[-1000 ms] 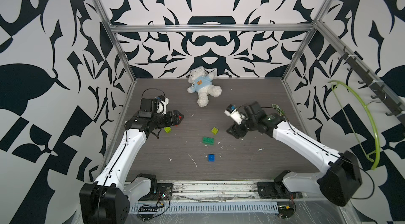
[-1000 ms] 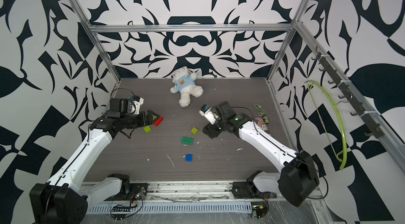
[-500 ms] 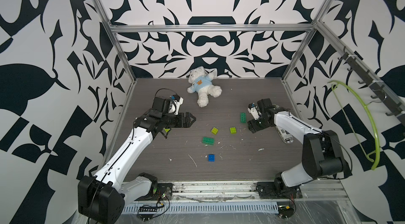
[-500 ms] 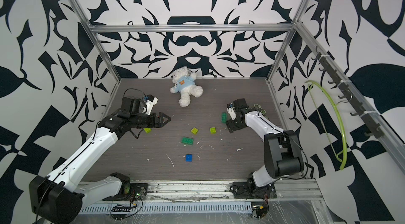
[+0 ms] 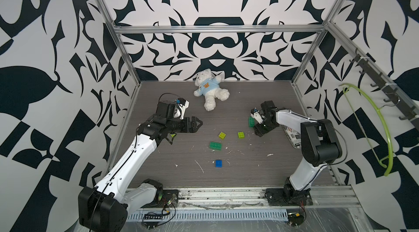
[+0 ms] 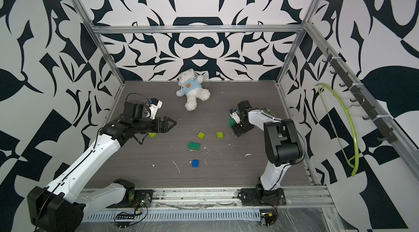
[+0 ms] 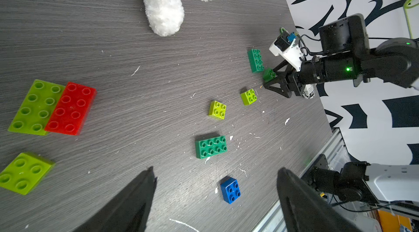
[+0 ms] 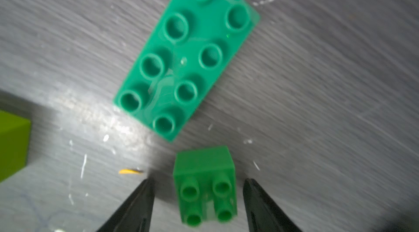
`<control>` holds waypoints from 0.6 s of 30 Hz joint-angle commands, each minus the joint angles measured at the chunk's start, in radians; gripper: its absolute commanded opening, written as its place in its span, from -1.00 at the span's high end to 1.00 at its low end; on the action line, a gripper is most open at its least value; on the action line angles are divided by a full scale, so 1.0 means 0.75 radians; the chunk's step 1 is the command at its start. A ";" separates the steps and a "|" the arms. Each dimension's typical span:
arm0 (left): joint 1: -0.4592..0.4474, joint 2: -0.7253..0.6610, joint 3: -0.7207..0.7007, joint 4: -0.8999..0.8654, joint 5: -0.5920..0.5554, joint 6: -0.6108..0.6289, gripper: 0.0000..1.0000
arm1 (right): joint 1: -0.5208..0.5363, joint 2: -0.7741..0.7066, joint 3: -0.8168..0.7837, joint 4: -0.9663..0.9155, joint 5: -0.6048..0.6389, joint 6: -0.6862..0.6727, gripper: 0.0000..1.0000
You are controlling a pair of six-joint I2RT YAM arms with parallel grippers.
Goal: Assemble a carrot with lego
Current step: Pick up the lego brick from the center of the board.
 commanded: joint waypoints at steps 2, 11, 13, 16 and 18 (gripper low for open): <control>0.001 -0.018 -0.019 0.014 0.005 0.021 -0.83 | -0.007 0.031 0.079 -0.030 -0.041 -0.056 -0.19; 0.000 -0.005 -0.018 0.012 0.002 0.021 -0.83 | -0.007 -0.001 0.084 -0.093 -0.014 -0.070 -0.02; 0.000 -0.004 -0.016 0.010 0.002 0.021 -0.83 | -0.007 -0.007 0.076 -0.095 -0.010 -0.070 -0.11; -0.001 -0.004 -0.017 0.010 0.004 0.021 -0.83 | -0.009 0.000 0.078 -0.100 -0.015 -0.070 -0.10; 0.000 -0.004 -0.020 0.009 0.001 0.020 -0.83 | -0.008 0.010 0.086 -0.108 -0.013 -0.067 -0.02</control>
